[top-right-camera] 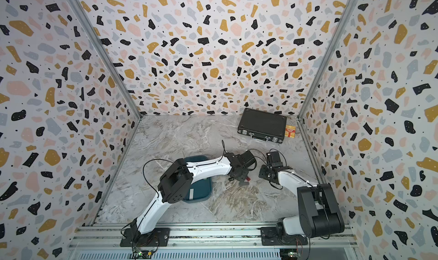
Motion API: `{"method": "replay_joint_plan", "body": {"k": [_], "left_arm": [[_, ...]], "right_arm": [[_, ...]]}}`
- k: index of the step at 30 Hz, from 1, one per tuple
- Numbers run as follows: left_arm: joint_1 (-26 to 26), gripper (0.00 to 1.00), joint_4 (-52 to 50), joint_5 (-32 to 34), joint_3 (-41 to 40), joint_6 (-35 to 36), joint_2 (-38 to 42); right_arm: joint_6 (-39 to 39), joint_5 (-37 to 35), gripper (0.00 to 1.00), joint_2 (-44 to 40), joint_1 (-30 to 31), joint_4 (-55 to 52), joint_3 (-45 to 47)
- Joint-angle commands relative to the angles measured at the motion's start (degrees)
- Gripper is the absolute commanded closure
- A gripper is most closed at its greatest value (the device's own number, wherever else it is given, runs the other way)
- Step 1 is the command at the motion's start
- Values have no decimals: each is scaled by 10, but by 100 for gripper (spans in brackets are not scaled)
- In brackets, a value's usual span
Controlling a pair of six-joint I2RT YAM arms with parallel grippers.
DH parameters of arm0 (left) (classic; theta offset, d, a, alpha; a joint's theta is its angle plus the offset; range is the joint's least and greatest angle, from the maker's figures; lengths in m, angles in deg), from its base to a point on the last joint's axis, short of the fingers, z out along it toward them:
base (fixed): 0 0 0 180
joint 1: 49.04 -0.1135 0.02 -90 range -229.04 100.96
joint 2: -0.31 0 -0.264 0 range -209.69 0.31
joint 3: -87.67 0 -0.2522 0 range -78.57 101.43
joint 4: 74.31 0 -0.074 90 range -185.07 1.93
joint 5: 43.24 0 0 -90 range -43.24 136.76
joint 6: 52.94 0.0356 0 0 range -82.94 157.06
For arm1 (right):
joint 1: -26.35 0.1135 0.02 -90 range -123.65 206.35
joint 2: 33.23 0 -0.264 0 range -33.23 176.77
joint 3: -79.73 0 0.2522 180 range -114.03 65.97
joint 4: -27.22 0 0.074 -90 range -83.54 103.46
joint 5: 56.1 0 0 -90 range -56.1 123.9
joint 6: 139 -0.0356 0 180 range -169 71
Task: Put the usb flash drive into the storage box
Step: Pick up the USB flash from the center of the board.
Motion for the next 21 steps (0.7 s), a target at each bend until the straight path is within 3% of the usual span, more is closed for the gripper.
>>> {"method": "replay_joint_plan", "body": {"k": [1,7,11,17,21], "left_arm": [[-12,73,8,-3,4,15,-35],[-13,82,13,-6,-2,17,-24],[-13,85,19,-5,-21,19,27],[-18,86,8,19,-85,31,179],[-58,87,34,25,-230,6,333]], "right_arm": [[1,14,49,12,0,-27,-2],[0,15,49,17,0,-28,-4],[1,15,49,17,0,-28,-4],[1,16,49,17,0,-28,-4],[0,17,49,18,0,-29,-5]]}}
